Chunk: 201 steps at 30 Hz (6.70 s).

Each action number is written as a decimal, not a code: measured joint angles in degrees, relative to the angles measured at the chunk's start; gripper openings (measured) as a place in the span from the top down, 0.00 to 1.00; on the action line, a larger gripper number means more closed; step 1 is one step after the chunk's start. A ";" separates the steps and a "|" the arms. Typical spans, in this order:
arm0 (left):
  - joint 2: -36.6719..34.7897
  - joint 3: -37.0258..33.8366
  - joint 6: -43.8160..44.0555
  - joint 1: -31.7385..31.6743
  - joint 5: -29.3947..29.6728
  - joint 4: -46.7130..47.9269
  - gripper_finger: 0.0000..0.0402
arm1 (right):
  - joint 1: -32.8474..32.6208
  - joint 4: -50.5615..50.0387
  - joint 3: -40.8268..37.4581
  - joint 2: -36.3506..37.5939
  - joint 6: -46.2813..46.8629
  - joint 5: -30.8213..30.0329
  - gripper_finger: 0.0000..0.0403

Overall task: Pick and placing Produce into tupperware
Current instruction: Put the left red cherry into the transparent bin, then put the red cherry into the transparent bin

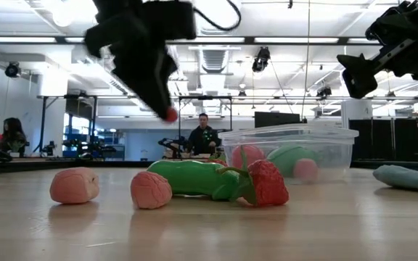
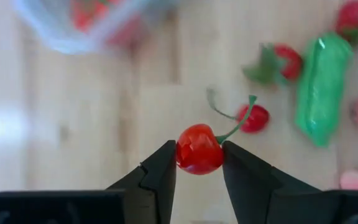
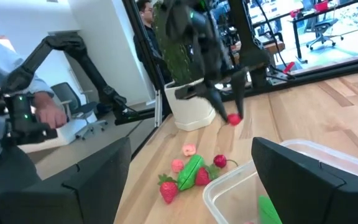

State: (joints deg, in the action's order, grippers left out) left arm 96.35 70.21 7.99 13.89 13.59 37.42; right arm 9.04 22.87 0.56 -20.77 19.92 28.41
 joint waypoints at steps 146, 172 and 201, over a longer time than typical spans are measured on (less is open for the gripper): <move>12.63 1.49 77.31 2.21 -6.56 -19.99 0.43 | -0.01 -0.04 0.00 -0.01 0.00 0.00 0.19; 10.86 8.31 77.11 2.84 -6.11 -0.02 0.43 | -0.02 -0.07 -0.02 0.01 0.00 0.01 0.19; 15.93 10.36 65.99 0.21 -1.31 -0.83 0.43 | 0.00 -0.09 -0.02 0.08 0.00 0.00 0.19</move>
State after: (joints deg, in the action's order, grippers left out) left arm 112.28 80.58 73.97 14.10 12.29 36.60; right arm 9.03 22.79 0.54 -20.69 19.92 28.41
